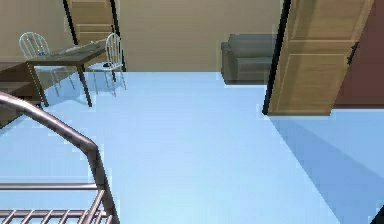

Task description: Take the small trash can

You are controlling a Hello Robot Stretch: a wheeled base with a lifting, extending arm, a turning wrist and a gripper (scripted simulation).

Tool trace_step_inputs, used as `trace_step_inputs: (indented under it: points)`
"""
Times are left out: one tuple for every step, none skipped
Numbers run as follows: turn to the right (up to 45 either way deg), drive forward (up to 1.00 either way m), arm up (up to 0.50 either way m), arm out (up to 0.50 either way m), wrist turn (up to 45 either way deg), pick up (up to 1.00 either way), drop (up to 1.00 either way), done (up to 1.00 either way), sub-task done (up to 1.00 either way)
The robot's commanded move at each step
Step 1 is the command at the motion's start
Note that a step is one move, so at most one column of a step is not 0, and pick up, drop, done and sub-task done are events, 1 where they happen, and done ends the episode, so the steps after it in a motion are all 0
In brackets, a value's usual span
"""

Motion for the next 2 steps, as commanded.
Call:
trace_step_inputs:
  points:
    - [0.0, 0.0, 0.0, 0.0, 9.0, 0.0, 0.0, 0.0, 0.0]
    - [0.0, 0.0, 0.0, 0.02, 0.0, 0.0, 0.0, 0.0, 0.0]
